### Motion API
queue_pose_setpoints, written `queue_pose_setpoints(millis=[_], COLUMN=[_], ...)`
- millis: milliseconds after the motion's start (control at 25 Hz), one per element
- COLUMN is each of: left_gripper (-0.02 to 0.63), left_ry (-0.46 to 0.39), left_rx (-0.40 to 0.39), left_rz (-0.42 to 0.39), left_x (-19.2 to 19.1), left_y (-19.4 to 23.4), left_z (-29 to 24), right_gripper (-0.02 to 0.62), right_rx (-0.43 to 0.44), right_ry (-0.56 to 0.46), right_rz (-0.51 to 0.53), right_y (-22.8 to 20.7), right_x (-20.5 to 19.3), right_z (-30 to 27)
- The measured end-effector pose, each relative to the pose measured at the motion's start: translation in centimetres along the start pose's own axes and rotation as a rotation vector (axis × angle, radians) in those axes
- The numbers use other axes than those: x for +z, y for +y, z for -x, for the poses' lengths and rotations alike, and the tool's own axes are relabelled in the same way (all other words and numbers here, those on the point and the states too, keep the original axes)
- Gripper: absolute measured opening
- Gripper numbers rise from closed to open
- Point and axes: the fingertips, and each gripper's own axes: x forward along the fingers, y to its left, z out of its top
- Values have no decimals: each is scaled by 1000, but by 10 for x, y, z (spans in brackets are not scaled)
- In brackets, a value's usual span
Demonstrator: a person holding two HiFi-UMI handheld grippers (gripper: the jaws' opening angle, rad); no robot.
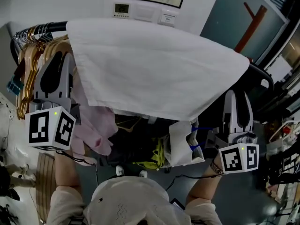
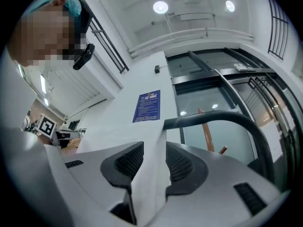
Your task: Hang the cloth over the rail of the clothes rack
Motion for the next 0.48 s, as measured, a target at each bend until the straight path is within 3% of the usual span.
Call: queue_pose_setpoints(millis=[120, 240, 320, 400, 480], left_gripper=[89, 82, 58, 31, 25], left_ry=[-14, -79, -112, -116, -92], left_rx=[-25, -29, -82, -127, -166], left_rz=[-59, -140, -182, -175, -83], left_x=[-13, -18, -24, -36, -59], left_y=[-13, -30, -51, -70, -84], left_z=[14, 34, 49, 60, 67], right_gripper=[133, 132, 72, 32, 26], right_rx=[5, 157, 226, 247, 269], right_ry=[-33, -56, -28, 8, 37], right_rz=[26, 4, -19, -25, -68], right_y=[1, 27, 43, 55, 67], right_x=[-7, -21, -39, -62, -92], right_z=[15, 27, 37, 42, 46])
